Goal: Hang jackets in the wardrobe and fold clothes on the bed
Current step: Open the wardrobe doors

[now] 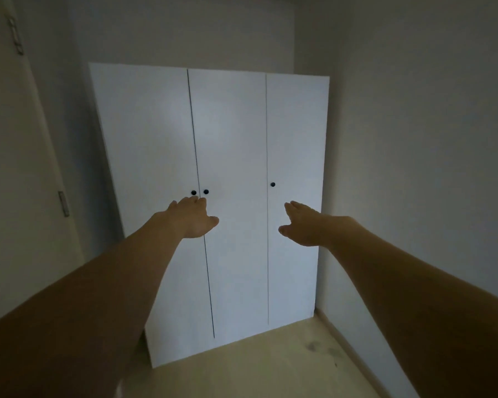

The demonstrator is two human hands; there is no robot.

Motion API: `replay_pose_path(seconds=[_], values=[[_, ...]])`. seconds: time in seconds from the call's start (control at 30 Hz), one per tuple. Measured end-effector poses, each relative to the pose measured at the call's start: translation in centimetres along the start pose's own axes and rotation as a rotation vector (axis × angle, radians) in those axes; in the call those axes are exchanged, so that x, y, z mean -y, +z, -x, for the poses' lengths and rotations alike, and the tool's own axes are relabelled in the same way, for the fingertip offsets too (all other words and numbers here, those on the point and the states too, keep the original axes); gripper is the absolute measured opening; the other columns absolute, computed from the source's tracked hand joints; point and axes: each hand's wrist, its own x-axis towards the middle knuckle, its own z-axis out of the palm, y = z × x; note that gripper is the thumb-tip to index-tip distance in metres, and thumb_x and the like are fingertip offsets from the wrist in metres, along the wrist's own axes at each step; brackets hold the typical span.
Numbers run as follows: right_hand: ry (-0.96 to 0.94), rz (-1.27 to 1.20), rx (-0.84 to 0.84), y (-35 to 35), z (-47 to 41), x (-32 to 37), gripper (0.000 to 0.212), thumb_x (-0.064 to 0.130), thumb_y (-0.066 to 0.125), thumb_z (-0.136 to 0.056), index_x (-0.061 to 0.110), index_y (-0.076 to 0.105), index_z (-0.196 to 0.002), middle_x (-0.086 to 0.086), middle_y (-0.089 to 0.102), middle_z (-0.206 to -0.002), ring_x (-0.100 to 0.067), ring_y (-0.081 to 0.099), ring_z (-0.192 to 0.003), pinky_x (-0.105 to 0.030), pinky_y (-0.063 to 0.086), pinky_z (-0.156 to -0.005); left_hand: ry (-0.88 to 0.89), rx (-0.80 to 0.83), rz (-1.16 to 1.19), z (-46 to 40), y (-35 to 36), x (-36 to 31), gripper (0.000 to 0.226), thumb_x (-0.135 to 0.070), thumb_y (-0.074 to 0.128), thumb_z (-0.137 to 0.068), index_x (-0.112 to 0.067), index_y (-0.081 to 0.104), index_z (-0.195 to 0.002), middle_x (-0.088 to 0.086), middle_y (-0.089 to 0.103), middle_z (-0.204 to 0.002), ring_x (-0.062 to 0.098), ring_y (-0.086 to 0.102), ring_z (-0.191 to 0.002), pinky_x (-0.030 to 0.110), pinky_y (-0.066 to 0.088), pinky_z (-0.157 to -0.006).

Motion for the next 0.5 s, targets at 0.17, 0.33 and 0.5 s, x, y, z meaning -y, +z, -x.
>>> replay_pose_path(seconds=[0.17, 0.33, 0.5], values=[[-0.085, -0.049, -0.015, -1.3, -13.4, -0.2, 0.056, 0.029, 0.041, -0.101, 0.002, 0.025, -0.148, -0.013, 0.028, -0.154, -0.029, 0.027, -0.142, -0.039, 0.025, -0.114, -0.058, -0.03, 0.018, -10.3, -1.2, 3.0, 0.071, -0.047, 0.036, -0.102, -0.01, 0.01, -0.156, 0.01, 0.009, -0.163, 0.026, 0.012, -0.15, 0.04, 0.01, -0.121], [-0.177, -0.189, 0.04, 0.3, -25.7, 1.1, 0.057, 0.028, 0.039, -0.103, 0.005, 0.019, -0.151, -0.01, 0.021, -0.159, -0.026, 0.022, -0.145, -0.036, 0.022, -0.113, -0.069, 0.059, 0.135, -19.7, 0.2, 6.5, 0.07, -0.041, 0.046, -0.1, -0.017, 0.013, -0.157, 0.005, 0.011, -0.164, 0.025, 0.016, -0.149, 0.039, 0.016, -0.12], [-0.241, -0.323, 0.066, 4.2, -38.1, 2.4, 0.062, 0.028, 0.041, -0.103, 0.015, 0.012, -0.156, -0.005, 0.012, -0.162, -0.022, 0.016, -0.148, -0.032, 0.017, -0.116, -0.157, 0.14, 0.207, -30.6, 3.4, 11.1, 0.068, -0.039, 0.048, -0.099, -0.018, 0.017, -0.156, 0.007, 0.017, -0.163, 0.024, 0.023, -0.147, 0.041, 0.022, -0.118]])
